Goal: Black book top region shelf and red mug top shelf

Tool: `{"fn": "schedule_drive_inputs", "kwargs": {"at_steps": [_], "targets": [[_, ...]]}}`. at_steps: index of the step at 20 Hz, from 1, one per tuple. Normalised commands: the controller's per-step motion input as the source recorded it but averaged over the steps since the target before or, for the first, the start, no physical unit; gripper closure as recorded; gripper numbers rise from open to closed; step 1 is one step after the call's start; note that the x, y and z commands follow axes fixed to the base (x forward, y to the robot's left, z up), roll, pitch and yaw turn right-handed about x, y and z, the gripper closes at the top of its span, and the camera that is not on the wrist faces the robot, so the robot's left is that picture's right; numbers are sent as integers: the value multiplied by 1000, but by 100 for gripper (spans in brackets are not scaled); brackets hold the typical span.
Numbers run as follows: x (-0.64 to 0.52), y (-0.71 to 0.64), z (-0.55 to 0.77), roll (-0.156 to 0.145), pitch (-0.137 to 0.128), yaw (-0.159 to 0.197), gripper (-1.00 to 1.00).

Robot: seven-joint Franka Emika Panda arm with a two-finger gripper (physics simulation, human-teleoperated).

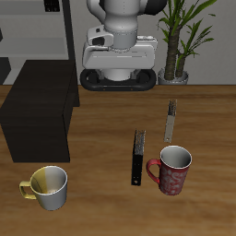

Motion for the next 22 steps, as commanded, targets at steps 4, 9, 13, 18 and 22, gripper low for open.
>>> {"fn": "schedule_drive_inputs", "kwargs": {"at_steps": [4,9,13,18,22], "targets": [[362,42,-12,-15,-28,31,-100],[411,-78,-45,-34,-20,-18,-100],[286,6,-104,-17,-21,-17,-100],[284,236,-368,-20,-28,-57,-100],[140,222,-246,-17,-54,0,-100]]}}
